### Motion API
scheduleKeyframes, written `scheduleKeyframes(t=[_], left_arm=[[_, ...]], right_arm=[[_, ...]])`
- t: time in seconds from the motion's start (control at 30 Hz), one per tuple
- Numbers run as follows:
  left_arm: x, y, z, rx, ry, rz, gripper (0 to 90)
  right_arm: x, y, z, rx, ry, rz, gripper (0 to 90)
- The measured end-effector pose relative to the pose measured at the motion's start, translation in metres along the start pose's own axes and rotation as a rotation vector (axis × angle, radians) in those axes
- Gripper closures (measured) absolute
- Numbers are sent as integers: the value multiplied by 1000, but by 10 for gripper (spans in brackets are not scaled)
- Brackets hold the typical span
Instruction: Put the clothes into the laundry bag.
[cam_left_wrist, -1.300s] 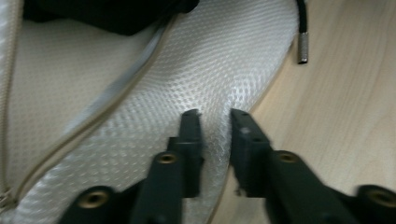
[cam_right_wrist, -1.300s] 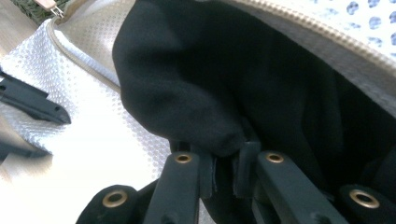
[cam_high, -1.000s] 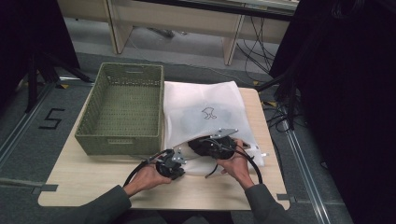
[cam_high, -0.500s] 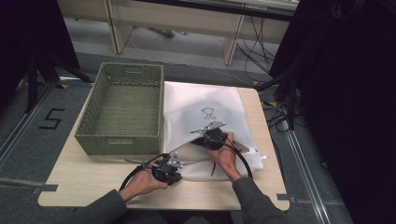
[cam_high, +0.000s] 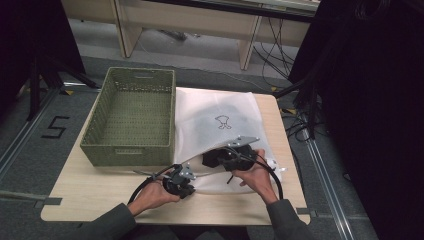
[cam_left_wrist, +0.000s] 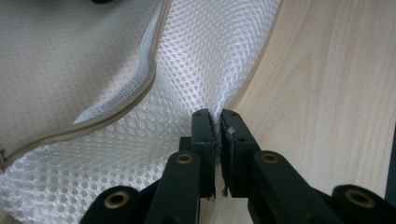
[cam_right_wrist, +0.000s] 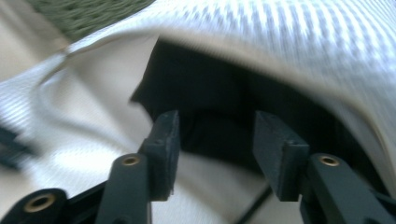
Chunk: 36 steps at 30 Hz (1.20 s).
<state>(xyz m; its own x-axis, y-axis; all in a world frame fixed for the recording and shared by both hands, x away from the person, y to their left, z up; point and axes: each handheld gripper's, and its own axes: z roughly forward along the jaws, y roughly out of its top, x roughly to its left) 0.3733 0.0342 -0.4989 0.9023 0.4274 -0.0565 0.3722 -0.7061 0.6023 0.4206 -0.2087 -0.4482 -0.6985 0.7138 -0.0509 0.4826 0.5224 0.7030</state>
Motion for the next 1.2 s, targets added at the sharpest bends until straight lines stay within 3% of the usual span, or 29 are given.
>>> scheduleKeyframes(t=[0.07, 0.1, 0.17, 0.2, 0.23, 0.27, 0.3, 0.33, 0.37, 0.4, 0.47, 0.5, 0.57, 0.6, 0.63, 0.7, 0.77, 0.8, 0.83, 0.87, 0.9, 0.97, 1.03, 1.07, 1.1, 1.13, 1.17, 1.2], left_arm=[[-1, 0, 1, -1, -6, -16, 835], [-1, 0, 1, -4, -4, -21, 834], [0, 0, 0, 1, -5, -10, 832], [-2, 0, 3, -35, -5, -41, 832], [-2, 0, 2, -29, -7, -47, 830], [1, 1, 0, 0, -7, -4, 829], [1, 1, 1, -2, -7, -10, 828], [1, 1, 1, -2, -7, -10, 827], [1, 1, 1, -2, -7, -10, 825], [1, 1, 1, -4, -7, -12, 824], [1, 1, 1, -4, -8, -11, 821], [1, 1, 0, 2, -8, -4, 821], [2, 0, 0, 2, -9, -2, 821], [1, 0, 0, -1, -10, -8, 821], [1, 0, 1, -4, -10, -12, 821], [1, 0, 1, -8, -7, -14, 821], [1, 0, 0, -1, -8, -6, 821], [1, 0, 1, -2, -10, -9, 822], [0, 0, 1, -12, -9, -21, 824], [1, 0, 1, -9, -9, -17, 825], [2, 1, 0, 3, -8, -1, 826], [1, 1, 1, -8, -5, -13, 833], [1, 2, 0, 12, 1, 15, 844], [0, 2, 1, 7, 3, 9, 849], [0, 2, 1, 11, 7, 19, 850], [0, 2, 1, 11, 7, 21, 851], [-1, 2, 1, 11, 6, 7, 853], [0, 2, 1, 11, 7, 27, 853]], right_arm=[[-1, -11, -11, 39, 30, 22, 499], [-2, -19, -11, 22, 42, 16, 499], [-4, -31, -14, 77, 62, 26, 505], [-6, -36, -16, 121, 82, 38, 505], [-7, -41, -14, 104, 98, 95, 507], [-10, -44, -14, 127, 103, 108, 508], [-10, -47, -9, 108, 110, 158, 507], [-12, -48, -4, 117, 86, 162, 500], [-14, -48, -2, 145, 87, 206, 492], [-18, -48, 3, 152, 85, 201, 497], [-21, -48, 14, 151, 81, 235, 567], [-22, -46, 16, 156, 79, 197, 649], [-20, -44, 24, 100, 72, 155, 763], [-19, -40, 23, 139, 98, 142, 814], [-18, -39, 29, 91, 86, 113, 851], [-15, -28, 33, 64, 102, 51, 863], [-10, -15, 40, 20, 117, 25, 864], [-9, -7, 41, 24, 133, 9, 866], [-5, -2, 48, -20, 131, 29, 865], [-7, 3, 53, -1, 105, -5, 866], [-7, 7, 58, 18, 92, -5, 865], [-8, 11, 71, 39, 57, -16, 865], [-8, 12, 82, 45, 12, -28, 865], [-9, 13, 85, 33, -3, -25, 866], [-9, 16, 86, 37, -27, 6, 868], [-13, 18, 90, 18, -61, -44, 870], [-16, 21, 91, 33, -75, -34, 871], [-18, 23, 94, 20, -97, -30, 871]])
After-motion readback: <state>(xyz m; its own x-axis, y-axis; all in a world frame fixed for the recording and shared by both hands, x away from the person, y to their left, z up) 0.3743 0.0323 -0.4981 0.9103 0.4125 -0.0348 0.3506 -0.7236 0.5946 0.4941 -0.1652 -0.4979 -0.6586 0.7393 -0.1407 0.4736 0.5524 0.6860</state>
